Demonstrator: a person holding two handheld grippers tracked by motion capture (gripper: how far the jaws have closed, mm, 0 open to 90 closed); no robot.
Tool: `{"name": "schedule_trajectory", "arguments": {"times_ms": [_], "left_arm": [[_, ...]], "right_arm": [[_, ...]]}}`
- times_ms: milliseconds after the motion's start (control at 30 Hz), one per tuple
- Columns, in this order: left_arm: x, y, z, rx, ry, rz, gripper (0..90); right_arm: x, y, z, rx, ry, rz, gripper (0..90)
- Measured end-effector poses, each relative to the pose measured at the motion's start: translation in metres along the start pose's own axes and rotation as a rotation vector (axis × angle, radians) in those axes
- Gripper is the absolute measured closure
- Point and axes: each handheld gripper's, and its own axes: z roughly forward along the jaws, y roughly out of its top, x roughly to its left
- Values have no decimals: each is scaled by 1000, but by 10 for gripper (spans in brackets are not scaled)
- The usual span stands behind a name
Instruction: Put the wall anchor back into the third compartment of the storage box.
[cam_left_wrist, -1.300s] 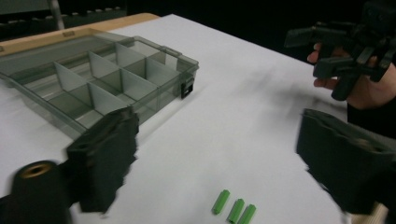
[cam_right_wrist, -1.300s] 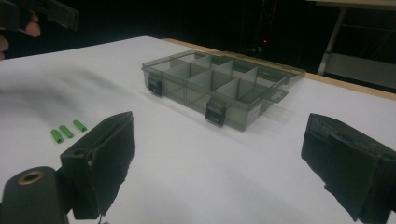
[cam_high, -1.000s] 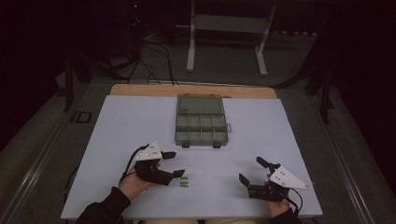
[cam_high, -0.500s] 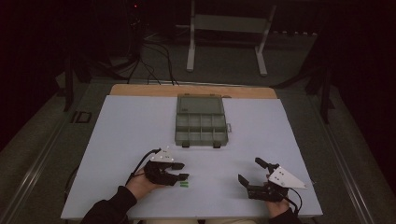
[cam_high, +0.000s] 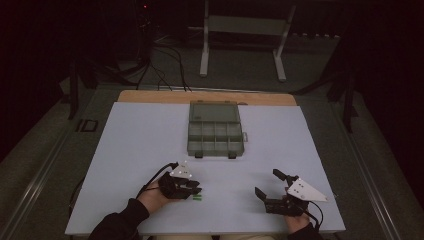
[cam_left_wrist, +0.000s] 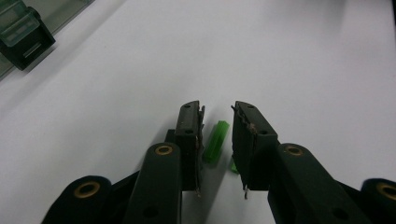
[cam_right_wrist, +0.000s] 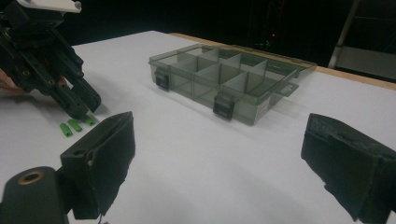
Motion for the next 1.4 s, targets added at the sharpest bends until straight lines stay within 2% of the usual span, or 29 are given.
{"name": "schedule_trajectory", "arguments": {"times_ms": [133,267,500,633,833,867,967,1100,1200,1267,1400], "left_arm": [[0,0,3,27,14,27,728],[0,0,4,22,21,27,752],[3,1,4,32,4,7,764],[5,2,4,45,0,-7,821],[8,5,4,61,-13,-21,827],[7,5,4,60,-11,-33,828],[7,6,3,59,3,-37,832],[7,11,-4,49,17,-40,832],[5,18,-15,24,37,-37,832],[5,18,-15,24,37,-37,832],[3,29,-27,11,70,-28,832]], "right_arm": [[0,0,0,2,0,3,98],[-1,0,0,3,1,5,98],[-1,0,0,6,3,6,99],[-1,-1,0,7,3,7,98],[-1,-1,1,9,6,9,99],[-1,-1,1,8,6,8,99],[-1,-1,1,7,6,9,99],[-2,-1,0,7,4,12,99],[-1,-1,0,5,4,13,99],[-1,-1,0,5,3,12,99],[-1,-1,0,3,5,12,99]]}}
